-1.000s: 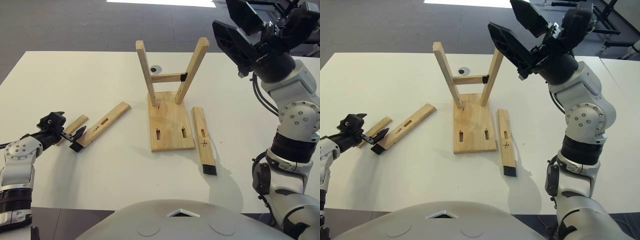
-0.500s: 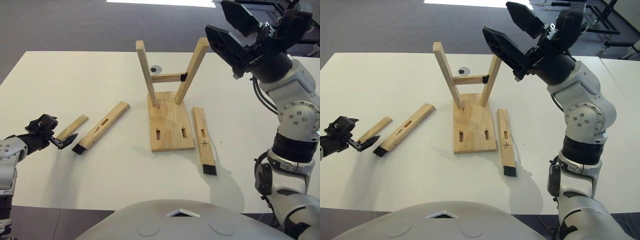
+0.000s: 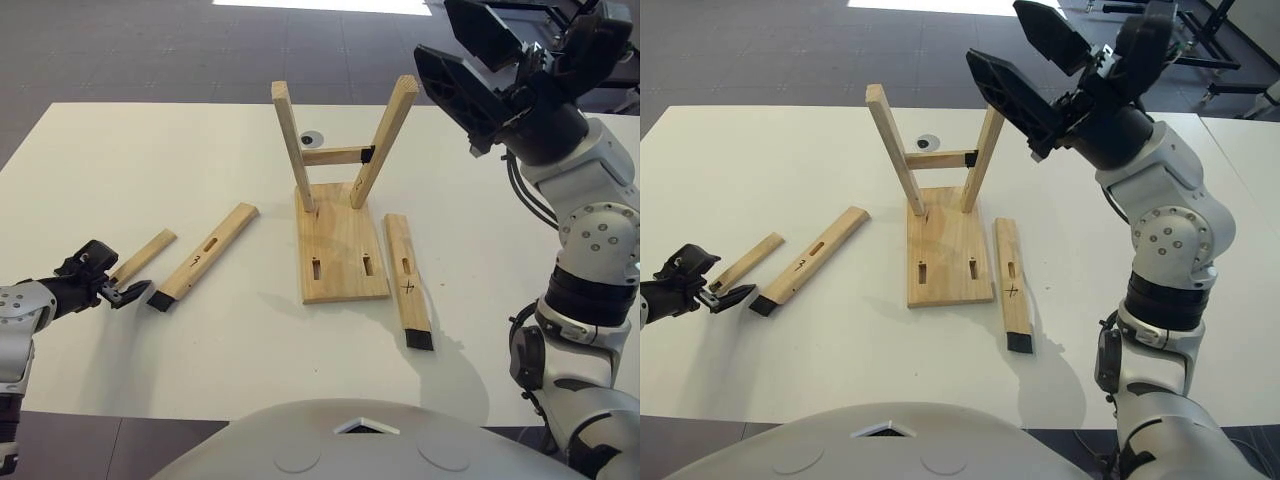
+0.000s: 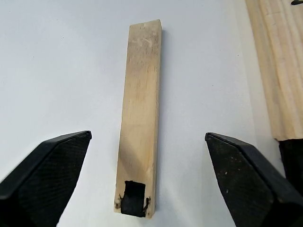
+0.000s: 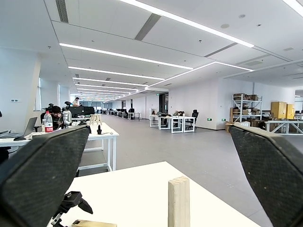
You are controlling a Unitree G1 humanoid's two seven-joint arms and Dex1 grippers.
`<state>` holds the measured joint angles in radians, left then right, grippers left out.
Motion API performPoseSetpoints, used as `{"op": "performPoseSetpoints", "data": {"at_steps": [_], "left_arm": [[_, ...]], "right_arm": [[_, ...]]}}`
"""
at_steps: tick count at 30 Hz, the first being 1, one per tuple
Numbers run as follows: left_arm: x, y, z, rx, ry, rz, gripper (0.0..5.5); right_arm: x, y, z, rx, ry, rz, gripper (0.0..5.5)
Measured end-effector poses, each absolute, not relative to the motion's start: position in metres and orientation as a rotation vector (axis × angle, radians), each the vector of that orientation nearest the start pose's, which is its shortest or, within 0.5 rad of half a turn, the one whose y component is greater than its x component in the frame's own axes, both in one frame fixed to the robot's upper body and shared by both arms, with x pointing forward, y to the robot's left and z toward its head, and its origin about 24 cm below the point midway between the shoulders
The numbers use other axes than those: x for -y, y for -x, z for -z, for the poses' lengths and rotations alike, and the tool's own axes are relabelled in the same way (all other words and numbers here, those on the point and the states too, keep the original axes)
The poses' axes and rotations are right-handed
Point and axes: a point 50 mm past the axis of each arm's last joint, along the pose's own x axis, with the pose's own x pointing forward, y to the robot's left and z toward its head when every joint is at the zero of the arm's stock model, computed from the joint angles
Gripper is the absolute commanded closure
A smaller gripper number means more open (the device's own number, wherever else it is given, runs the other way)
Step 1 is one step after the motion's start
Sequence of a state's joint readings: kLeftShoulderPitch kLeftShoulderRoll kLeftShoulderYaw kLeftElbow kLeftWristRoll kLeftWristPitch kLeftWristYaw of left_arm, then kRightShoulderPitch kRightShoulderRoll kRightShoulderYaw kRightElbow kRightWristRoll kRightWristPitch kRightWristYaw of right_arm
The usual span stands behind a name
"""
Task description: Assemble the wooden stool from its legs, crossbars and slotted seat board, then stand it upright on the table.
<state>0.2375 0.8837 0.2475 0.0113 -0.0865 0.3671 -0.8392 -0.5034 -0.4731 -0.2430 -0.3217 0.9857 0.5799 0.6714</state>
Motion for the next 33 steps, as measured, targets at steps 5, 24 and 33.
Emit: {"op": "performPoseSetpoints", "data": {"at_steps": [5, 24, 33], "left_arm": [[-0.339, -0.182, -0.065, -0.772, -0.464, 0.459, 2.31], [-0.331, -0.184, -0.066, -0.737, -0.358, 0.495, 4.79], [-0.331, -0.19, -0.077, -0.658, -0.388, 0.525, 3.74]], "right_arm": [[0.169, -0.268, -0.246, 0.4, -0.273, -1.049, 0.1], [0.169, -0.272, -0.249, 0.398, -0.263, -1.051, 0.1], [0.169, -0.273, -0.248, 0.395, -0.253, -1.047, 0.1]]}}
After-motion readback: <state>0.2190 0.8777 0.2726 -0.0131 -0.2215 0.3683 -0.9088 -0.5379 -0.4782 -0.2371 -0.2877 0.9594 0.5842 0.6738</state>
